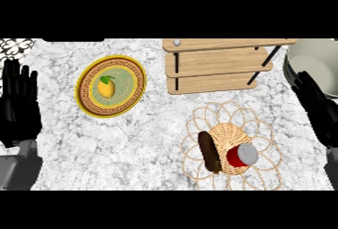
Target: Pick the can from the placemat and place it in the tiered shelf
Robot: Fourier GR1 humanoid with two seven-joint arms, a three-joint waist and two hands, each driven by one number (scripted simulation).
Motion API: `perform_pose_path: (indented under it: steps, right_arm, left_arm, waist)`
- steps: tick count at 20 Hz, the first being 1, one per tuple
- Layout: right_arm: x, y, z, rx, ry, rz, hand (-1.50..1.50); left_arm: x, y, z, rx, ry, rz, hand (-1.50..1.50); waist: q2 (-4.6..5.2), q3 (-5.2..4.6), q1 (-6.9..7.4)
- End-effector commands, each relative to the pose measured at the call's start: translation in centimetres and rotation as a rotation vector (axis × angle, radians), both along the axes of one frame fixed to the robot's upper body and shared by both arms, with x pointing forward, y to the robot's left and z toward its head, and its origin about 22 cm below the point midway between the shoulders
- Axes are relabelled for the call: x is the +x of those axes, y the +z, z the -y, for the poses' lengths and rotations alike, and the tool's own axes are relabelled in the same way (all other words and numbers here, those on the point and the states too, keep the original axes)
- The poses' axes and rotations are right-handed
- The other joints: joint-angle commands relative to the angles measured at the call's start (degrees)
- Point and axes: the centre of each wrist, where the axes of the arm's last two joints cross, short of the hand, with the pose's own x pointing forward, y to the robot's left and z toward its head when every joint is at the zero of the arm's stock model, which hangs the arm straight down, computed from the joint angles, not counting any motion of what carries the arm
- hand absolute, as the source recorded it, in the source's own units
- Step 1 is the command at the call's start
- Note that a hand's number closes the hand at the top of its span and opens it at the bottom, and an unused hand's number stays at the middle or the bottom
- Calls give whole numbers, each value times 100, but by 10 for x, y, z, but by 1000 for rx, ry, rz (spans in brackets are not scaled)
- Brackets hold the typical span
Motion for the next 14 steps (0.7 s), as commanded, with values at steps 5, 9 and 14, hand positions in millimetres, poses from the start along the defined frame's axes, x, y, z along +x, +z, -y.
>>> perform_pose_path:
  steps: [5,9,14]
  right_arm:
    - [-20,52,50,-154,-71,276,150]
    - [-56,-2,92,-348,-330,-94,150]
    - [-107,-13,111,-253,-192,-8,-150]
  left_arm:
    - [-45,-78,-13,-21,-118,-556,0]
    - [-57,-101,6,-66,-247,-712,0]
    - [-42,-94,-6,-68,-272,-733,0]
  waist:
    - [-141,-12,-319]
    - [-75,-17,-198]
    - [-118,-17,-104]
